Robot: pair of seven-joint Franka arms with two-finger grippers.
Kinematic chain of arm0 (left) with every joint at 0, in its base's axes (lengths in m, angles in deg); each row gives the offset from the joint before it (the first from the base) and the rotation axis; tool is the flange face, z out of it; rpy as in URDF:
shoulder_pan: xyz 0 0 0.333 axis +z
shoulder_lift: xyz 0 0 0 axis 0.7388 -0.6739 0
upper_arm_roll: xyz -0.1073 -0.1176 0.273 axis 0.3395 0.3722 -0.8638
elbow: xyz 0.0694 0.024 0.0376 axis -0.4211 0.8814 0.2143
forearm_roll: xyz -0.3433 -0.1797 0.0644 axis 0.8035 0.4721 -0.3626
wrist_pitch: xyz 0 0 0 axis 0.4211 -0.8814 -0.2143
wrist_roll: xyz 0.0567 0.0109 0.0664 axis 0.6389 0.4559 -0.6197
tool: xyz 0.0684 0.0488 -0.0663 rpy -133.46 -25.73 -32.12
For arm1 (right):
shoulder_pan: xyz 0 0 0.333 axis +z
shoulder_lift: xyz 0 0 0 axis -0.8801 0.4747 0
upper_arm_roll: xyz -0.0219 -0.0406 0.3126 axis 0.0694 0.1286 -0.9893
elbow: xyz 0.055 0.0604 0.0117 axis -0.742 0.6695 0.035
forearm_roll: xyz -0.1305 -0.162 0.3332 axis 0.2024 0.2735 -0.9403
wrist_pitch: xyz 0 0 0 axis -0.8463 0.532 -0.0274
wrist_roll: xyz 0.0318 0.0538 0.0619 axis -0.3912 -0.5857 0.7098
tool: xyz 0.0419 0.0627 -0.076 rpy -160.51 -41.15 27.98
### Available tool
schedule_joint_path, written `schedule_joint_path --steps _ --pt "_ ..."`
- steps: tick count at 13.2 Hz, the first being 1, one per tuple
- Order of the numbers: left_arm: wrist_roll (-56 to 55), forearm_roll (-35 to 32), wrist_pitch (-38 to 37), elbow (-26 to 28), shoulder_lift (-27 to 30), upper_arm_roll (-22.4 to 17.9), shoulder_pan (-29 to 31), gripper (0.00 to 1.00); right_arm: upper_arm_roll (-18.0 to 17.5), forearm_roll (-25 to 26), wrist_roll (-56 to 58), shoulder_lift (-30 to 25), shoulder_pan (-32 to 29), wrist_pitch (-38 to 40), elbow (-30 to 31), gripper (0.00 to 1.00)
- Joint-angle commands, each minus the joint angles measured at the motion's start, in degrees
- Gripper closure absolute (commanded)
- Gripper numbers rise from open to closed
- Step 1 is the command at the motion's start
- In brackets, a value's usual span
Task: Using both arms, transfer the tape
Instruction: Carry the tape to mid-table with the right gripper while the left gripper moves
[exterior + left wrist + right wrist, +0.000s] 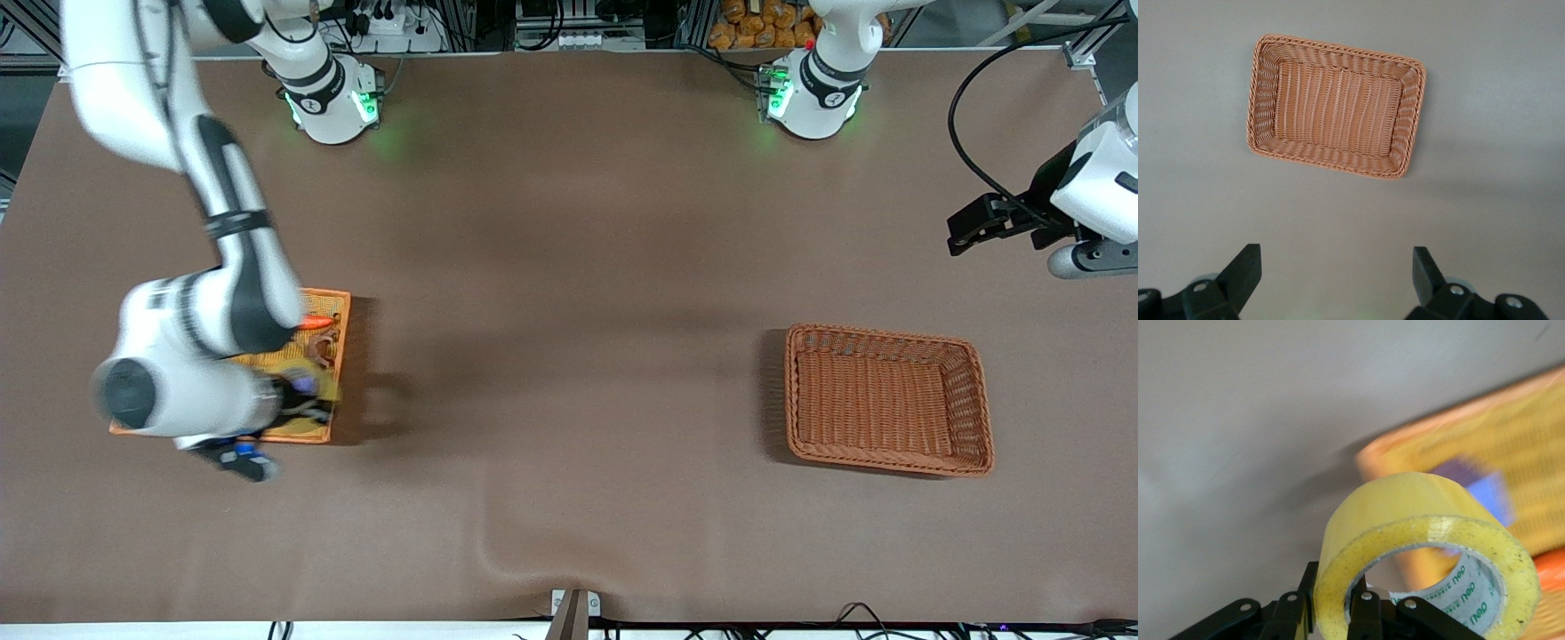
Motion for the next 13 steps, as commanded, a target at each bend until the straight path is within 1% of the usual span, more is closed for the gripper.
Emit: schedule_joint_path --steps 1,4,6,7,8,9,10,11,12,13 --pt "0.1 0.8 2.4 0.1 -0.5 0.4 0.2 0.0 0.5 -1.1 -8.8 -0.1 8.2 1.2 -0.2 1.0" --pt "0.0 0.7 7.2 -0.2 -4.8 0.5 -2.3 0.0 0.2 -5.4 -17.6 1.8 19.8 -0.3 -0.1 1.0" --pt "-0.2 0.4 10.2 -0.3 -8.4 0.4 -6.8 0.0 0.2 -5.6 -22.8 3.1 27.0 -5.7 0.1 1.0" --pt "-0.9 0.3 11.7 -0.3 -10.1 0.3 -9.0 0.0 0.2 -5.6 -25.2 3.2 28.2 -6.8 0.2 1.0" --pt "-2.6 0.1 13.8 -0.3 -11.8 0.3 -11.0 0.0 0.2 -5.8 -25.7 3.2 28.2 -6.8 0.2 0.9" --pt "-4.1 0.0 15.0 -0.2 -13.4 0.2 -11.8 0.0 0.2 -5.6 -25.8 3.2 27.8 -6.6 0.2 0.44" --pt "-4.7 -0.2 15.5 -0.2 -14.6 0.3 -11.9 0.0 0.5 -4.9 -25.5 3.2 27.9 -6.3 0.2 0.0" --pt "-4.7 -0.2 15.9 -0.2 -15.4 0.3 -11.9 0.0 0.7 -4.0 -25.1 3.0 27.0 -5.7 0.2 0.0" --pt "-4.7 -0.5 16.2 -0.1 -15.8 0.1 -11.7 0.0 0.7 -1.7 -24.4 3.0 25.6 -5.2 0.2 0.0" --pt "-4.8 -2.1 16.4 0.0 -16.2 0.1 -11.3 0.0 0.6 0.0 -22.4 2.9 23.0 -5.2 0.2 0.0"
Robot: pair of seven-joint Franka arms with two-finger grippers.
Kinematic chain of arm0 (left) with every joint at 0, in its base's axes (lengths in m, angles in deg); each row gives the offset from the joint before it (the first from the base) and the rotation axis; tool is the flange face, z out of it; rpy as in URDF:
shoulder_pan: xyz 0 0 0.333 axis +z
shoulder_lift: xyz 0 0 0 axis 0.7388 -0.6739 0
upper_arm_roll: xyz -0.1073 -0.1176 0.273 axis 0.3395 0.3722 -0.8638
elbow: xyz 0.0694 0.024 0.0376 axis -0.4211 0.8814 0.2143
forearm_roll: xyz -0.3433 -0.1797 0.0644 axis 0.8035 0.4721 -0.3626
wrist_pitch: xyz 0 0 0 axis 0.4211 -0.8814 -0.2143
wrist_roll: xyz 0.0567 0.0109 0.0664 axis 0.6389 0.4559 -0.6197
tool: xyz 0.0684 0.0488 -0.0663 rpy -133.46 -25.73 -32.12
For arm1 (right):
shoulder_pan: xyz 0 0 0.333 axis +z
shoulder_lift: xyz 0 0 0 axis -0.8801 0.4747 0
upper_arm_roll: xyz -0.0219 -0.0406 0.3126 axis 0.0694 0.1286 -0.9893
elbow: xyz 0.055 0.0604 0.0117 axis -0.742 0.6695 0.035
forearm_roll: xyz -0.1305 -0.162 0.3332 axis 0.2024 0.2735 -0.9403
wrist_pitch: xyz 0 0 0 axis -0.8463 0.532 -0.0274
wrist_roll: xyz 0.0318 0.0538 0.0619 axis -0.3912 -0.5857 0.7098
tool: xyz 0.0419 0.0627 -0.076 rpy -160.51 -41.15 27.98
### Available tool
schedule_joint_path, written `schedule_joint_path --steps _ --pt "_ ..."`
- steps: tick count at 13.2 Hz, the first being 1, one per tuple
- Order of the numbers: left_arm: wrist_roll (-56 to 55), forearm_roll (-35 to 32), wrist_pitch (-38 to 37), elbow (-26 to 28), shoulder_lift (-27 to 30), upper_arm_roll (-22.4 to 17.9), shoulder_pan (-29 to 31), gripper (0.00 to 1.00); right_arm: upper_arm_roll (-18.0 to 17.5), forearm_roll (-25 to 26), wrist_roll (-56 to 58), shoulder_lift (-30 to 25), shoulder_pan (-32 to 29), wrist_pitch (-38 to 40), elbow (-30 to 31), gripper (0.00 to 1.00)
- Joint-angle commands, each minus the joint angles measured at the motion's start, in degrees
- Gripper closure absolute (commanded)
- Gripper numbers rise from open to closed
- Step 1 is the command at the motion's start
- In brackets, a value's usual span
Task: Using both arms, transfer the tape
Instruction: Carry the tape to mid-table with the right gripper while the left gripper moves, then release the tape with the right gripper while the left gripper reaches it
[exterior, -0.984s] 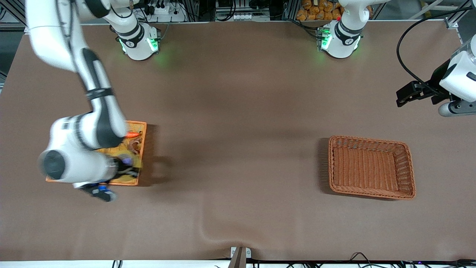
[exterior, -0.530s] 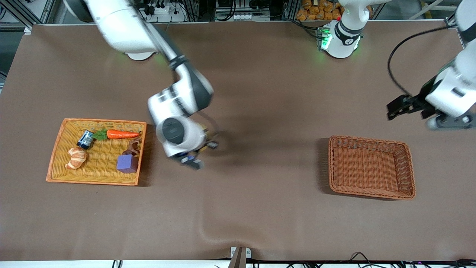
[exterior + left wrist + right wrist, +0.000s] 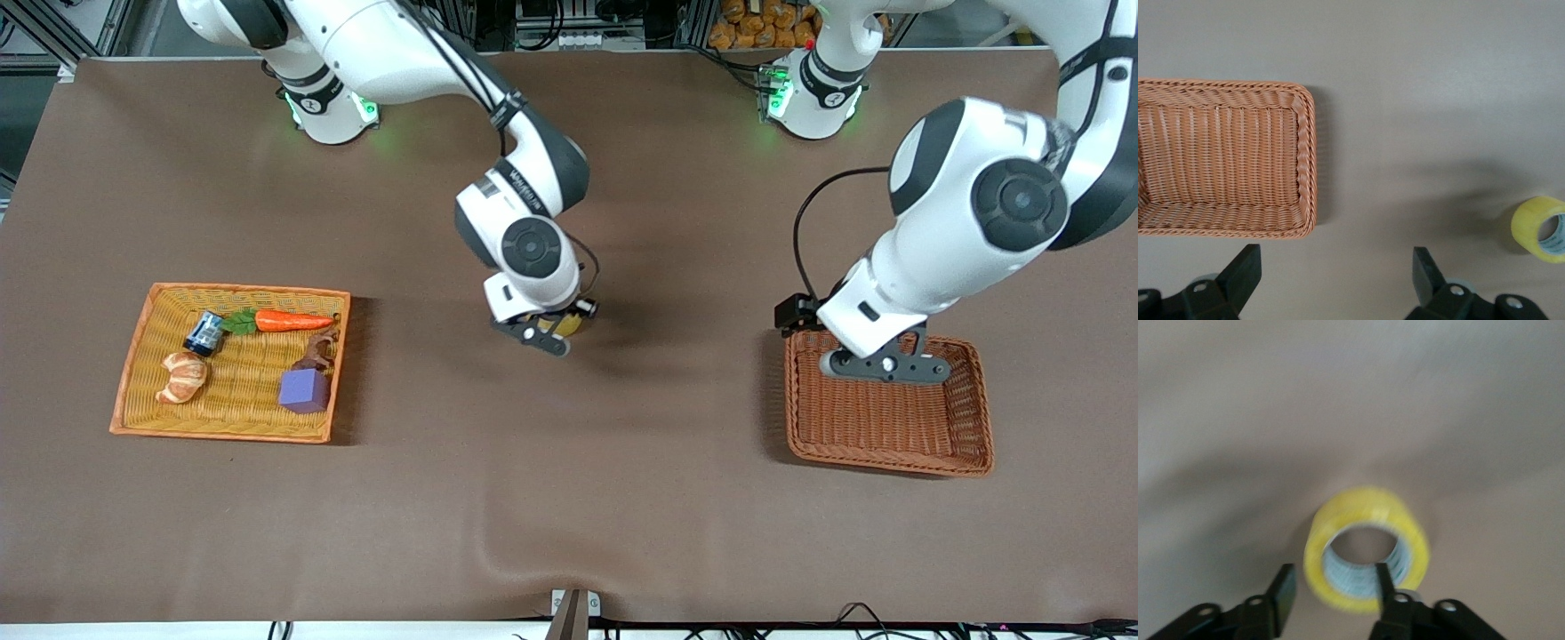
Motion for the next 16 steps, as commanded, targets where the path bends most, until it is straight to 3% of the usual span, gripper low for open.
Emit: schedule_joint_path --steps 1,2,6,10,13,16 --pt "-0.9 -2.0 0.2 -0.5 -0.8 0.1 0.6 0.0 -0.7 2.7 5.9 -1.0 -7.4 1.3 0.1 0.0" --pt "-3.8 -1.6 0.2 -0.5 -1.4 0.2 -0.4 0.0 -0.7 2.8 9.8 -1.2 -10.9 2.5 0.1 0.0" --pt "-24.8 -2.1 5.6 -0.5 -5.7 0.1 -15.0 0.0 -0.6 4.1 28.2 -1.9 -25.7 8.1 0.2 0.0" --pt "-34.6 -3.2 11.6 -1.1 -14.2 -0.4 -27.0 0.0 -0.7 5.4 50.5 -4.9 -37.8 17.1 0.1 0.0" --pt "-44.3 -4.3 15.9 0.3 -17.7 -0.6 -31.0 0.0 -0.7 5.3 57.7 -9.1 -42.8 17.9 3.6 0.0" --pt "-45.9 -4.5 18.2 2.4 -18.7 -0.5 -31.4 0.0 -0.7 5.3 64.1 -15.6 -47.4 18.0 9.4 0.0"
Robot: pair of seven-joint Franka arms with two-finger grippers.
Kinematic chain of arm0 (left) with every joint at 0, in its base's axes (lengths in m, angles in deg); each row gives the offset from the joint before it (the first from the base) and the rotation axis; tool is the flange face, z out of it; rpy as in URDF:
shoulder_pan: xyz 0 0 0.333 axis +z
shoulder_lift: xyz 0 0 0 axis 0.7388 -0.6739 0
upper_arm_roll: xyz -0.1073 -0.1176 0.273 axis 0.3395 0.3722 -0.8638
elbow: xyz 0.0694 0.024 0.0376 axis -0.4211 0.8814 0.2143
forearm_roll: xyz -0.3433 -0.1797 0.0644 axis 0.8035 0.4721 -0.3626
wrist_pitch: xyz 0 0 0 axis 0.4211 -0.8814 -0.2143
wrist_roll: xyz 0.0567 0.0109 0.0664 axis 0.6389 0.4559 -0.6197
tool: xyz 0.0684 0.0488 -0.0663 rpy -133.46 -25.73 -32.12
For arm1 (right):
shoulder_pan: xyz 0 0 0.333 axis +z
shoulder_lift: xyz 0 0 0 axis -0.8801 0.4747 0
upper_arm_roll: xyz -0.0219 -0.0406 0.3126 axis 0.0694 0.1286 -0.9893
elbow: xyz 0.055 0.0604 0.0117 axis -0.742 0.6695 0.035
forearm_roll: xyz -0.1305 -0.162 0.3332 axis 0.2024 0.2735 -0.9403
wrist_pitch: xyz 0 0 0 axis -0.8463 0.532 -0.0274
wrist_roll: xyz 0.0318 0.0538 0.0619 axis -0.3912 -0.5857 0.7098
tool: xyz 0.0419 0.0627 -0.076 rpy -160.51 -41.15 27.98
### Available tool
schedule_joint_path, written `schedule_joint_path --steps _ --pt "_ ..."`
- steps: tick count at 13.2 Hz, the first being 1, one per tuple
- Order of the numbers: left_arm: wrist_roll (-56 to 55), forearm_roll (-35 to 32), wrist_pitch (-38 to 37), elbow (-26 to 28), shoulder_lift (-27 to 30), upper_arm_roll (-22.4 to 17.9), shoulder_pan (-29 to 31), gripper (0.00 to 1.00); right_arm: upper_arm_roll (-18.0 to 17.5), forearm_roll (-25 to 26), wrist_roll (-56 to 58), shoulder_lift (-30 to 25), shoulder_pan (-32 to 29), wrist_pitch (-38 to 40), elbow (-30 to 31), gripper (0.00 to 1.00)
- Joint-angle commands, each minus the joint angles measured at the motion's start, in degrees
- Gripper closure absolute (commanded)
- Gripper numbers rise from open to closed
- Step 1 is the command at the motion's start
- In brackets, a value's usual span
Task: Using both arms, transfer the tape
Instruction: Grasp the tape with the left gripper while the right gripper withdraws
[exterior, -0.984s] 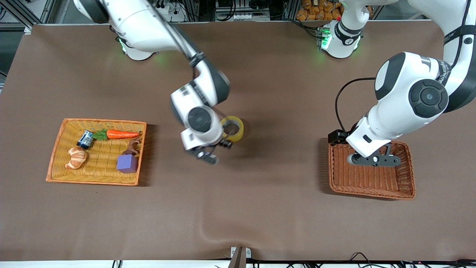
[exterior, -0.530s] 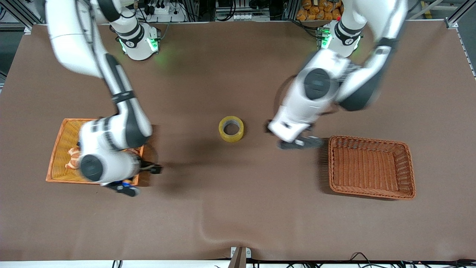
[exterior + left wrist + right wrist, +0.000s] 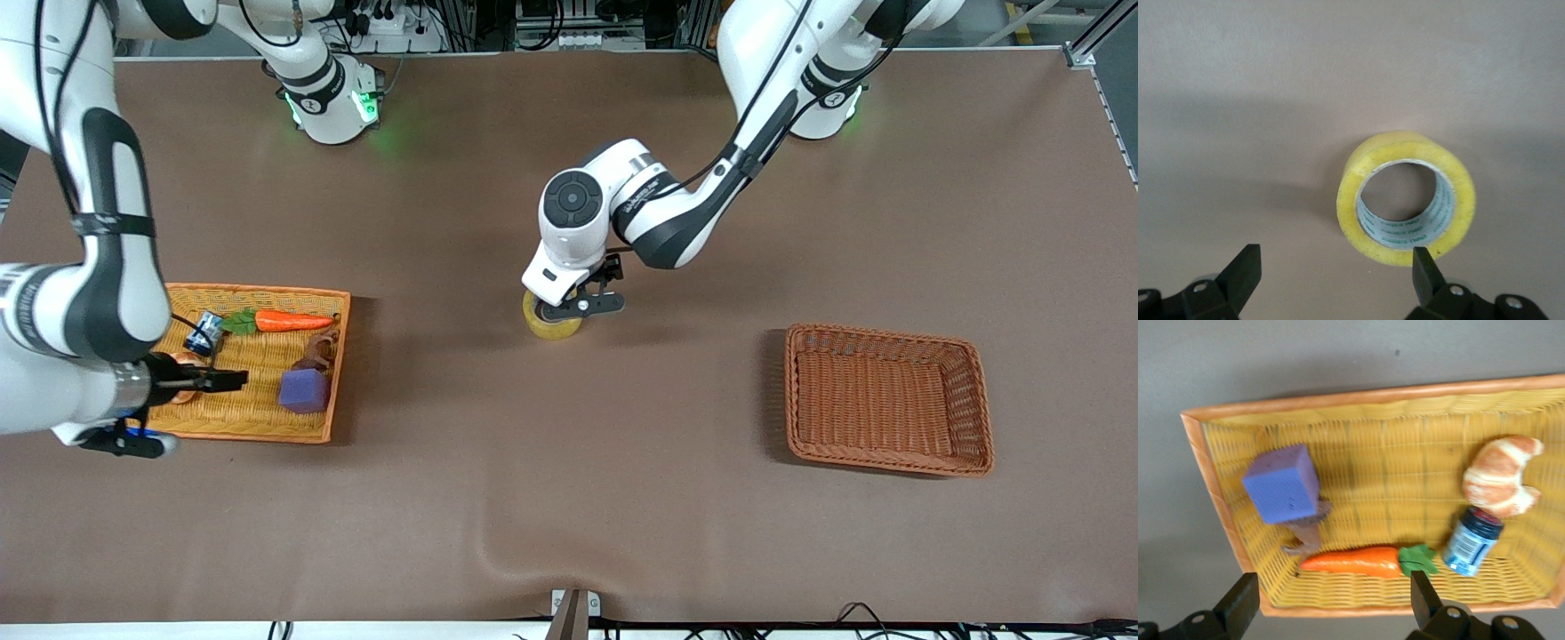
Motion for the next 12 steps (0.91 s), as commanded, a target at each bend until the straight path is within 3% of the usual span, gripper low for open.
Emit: schedule_joint_path --steps 1,4,7,9,10,12 --pt "-1.8 -1.4 4.0 1.1 -0.7 -0.3 0.1 0.0 -1.5 0.6 3.0 -10.6 -3.5 -0.2 9.4 0.0" --pt "-2.0 -1.3 9.4 0.8 -3.1 -0.3 0.6 0.0 -1.5 1.1 0.9 -22.3 -2.8 1.2 16.2 0.0" --pt "-2.0 -1.8 10.7 1.3 -5.3 -0.5 0.2 0.0 -1.8 3.6 -0.9 -31.7 -3.0 11.5 14.7 0.0" --pt "-2.0 -1.9 10.7 1.9 -6.4 -0.5 0.1 0.0 -1.4 3.4 -0.7 -33.5 -3.4 14.5 10.7 0.0" --pt "-1.9 -2.5 10.7 1.9 -6.6 -0.5 0.1 0.15 -1.5 3.4 -1.1 -33.2 -3.4 14.7 8.5 0.0" --pt "-1.9 -3.3 10.7 1.9 -6.9 -0.5 0.2 0.89 -1.5 2.7 -1.1 -32.8 -3.3 13.7 7.8 0.0"
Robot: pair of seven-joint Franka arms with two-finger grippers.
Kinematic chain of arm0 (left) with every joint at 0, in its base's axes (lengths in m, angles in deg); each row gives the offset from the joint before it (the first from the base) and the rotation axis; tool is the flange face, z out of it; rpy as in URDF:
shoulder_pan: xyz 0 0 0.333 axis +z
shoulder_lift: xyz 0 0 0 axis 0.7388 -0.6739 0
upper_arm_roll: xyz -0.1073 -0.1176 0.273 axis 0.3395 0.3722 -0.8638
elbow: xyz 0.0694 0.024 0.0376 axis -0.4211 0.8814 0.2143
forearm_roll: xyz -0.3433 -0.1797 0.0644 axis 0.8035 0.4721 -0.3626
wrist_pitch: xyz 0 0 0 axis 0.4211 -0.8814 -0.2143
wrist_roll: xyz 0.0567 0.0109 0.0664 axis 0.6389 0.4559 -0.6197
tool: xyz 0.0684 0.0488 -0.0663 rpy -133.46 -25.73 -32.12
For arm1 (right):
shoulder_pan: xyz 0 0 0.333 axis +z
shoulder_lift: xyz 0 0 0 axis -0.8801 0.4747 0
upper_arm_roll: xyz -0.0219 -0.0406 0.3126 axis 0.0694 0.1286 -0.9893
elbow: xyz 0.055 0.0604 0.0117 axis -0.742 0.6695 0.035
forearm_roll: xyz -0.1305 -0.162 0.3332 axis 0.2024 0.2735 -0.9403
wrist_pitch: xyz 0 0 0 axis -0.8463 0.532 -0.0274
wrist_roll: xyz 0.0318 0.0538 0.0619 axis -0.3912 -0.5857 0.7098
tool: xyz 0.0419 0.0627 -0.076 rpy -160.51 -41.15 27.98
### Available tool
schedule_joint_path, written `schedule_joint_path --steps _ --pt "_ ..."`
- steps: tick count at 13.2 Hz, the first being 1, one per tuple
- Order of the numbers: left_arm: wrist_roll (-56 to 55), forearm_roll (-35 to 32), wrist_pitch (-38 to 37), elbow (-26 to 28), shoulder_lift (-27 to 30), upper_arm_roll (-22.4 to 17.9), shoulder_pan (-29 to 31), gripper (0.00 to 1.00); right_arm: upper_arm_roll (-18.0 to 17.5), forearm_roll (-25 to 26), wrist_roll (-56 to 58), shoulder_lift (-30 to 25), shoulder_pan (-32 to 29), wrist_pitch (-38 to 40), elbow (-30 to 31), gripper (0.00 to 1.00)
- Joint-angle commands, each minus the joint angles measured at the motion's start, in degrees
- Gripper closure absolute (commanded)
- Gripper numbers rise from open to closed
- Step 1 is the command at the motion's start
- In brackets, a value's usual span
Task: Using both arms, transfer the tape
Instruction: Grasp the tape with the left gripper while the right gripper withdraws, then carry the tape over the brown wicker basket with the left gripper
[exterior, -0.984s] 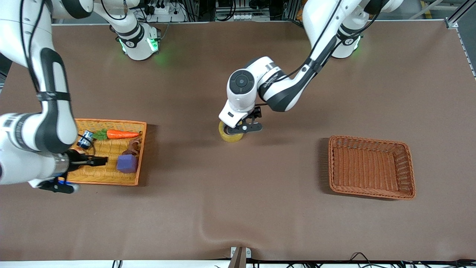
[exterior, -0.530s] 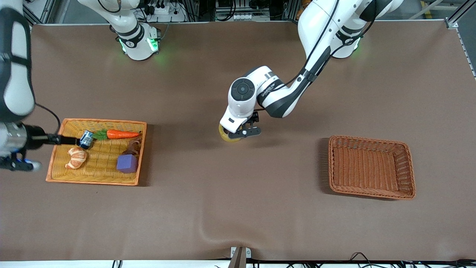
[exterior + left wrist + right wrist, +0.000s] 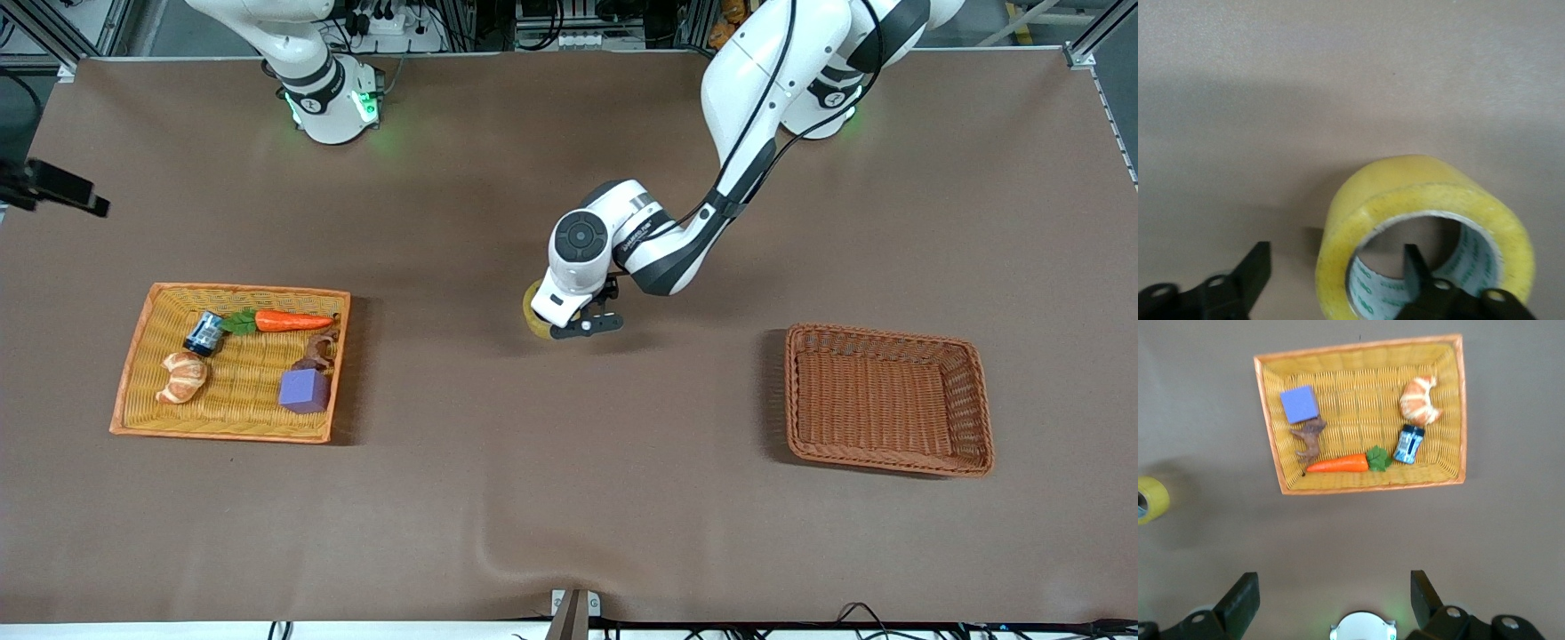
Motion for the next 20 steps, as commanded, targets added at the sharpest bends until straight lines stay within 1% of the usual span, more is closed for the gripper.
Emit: schedule_joint_path --steps 1,3,4,5,6,7,8,10,11,12,14,15,17,19,20 --pt "-1.5 -2.0 0.7 0.2 -0.1 0.0 -0.2 1.0 -0.9 0.1 -0.8 1.8 -0.2 -1.1 -1.9 0.0" --pt "-1.5 -2.0 0.7 0.3 0.1 0.0 -0.1 1.0 -1.0 0.0 -0.8 2.0 0.0 -1.5 -3.1 0.0" --pt "-1.5 -2.1 0.5 0.3 0.5 0.0 0.1 1.0 -1.0 -1.1 -0.8 2.3 0.0 -1.6 -3.2 0.0" --pt "-1.5 -2.1 -0.3 0.4 1.7 0.0 0.8 1.0 -1.2 -0.7 -0.6 2.4 0.7 -1.3 -3.1 0.0" --pt "-0.5 -2.2 -2.5 0.9 4.3 0.1 2.4 1.0 -1.2 -0.6 -0.7 2.4 1.0 -0.9 -3.2 0.0" --pt "-0.1 -2.2 -5.1 1.1 7.3 0.1 3.8 1.0 -0.8 -2.5 -0.3 2.4 0.2 -0.9 -3.2 0.0" --pt "0.7 -2.2 -8.0 1.2 10.7 0.1 5.6 1.0 -0.6 -6.2 0.0 2.2 -0.5 -0.9 -3.3 0.0" --pt "8.6 -2.2 -14.0 1.3 17.3 0.3 12.2 1.0 -0.7 -7.1 0.0 1.9 -1.1 -0.7 -3.2 0.0" --pt "13.3 -2.2 -16.3 1.3 19.6 0.3 15.8 1.0 -0.6 -7.1 0.0 1.9 -1.4 0.0 -3.2 0.0" --pt "20.2 -2.0 -17.9 1.3 21.2 0.5 20.6 1.0 -0.6 -7.1 0.0 1.9 -1.4 -0.1 -3.2 0.0" --pt "35.3 -1.7 -19.1 1.5 21.8 0.5 30.1 1.0 -0.6 -7.3 0.0 2.0 -1.7 -0.2 -3.1 0.0" --pt "41.8 -1.8 -19.1 1.8 21.1 0.5 34.4 1.0 -0.7 -7.3 0.0 2.1 -2.1 -0.2 -3.1 0.0" --pt "48.6 -2.0 -16.5 4.0 19.2 0.5 40.6 1.0 -0.7 -7.7 0.0 2.3 -2.3 -0.4 -3.0 0.0" --pt "52.5 -2.3 -10.7 6.3 16.4 0.4 45.0 1.0 -0.6 -7.7 -0.1 2.4 -2.3 -0.3 -3.1 0.0" --pt "55.6 -2.3 -8.3 6.4 14.2 0.5 47.7 1.0 -0.3 -7.7 -0.1 2.4 -2.1 -0.4 -3.0 0.0"
